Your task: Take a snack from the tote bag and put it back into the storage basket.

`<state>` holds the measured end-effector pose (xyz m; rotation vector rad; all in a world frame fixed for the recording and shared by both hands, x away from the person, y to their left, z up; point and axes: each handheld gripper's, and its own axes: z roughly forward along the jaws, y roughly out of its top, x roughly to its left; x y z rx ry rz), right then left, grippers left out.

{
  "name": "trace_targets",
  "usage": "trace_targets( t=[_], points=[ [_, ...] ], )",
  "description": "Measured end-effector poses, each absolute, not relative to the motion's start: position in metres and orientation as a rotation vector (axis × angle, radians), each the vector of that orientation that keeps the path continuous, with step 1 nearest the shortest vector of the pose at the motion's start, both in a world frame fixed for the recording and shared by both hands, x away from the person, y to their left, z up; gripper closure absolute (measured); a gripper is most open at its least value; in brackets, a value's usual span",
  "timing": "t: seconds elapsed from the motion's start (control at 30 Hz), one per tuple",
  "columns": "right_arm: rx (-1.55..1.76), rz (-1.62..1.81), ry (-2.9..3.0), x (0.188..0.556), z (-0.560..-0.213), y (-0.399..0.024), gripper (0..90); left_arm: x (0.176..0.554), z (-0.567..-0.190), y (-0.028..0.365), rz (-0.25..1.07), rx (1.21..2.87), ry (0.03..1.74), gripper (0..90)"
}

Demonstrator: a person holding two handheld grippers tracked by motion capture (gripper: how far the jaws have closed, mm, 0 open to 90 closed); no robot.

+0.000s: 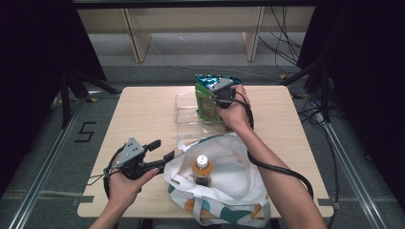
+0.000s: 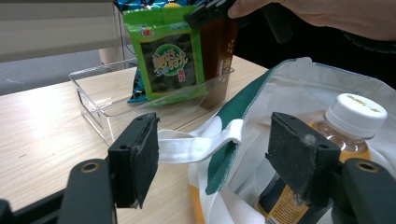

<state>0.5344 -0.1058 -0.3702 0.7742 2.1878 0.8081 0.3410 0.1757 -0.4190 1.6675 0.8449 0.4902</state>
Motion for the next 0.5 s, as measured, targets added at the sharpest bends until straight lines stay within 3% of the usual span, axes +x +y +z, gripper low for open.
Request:
trace_targets(
  t=[0.5],
  points=[
    [0.821,0.929,2.145,0.526,-0.359,-0.126,67.3,0.341,-0.418,0.173,0.488,1.668,0.834,33.0]
  ],
)
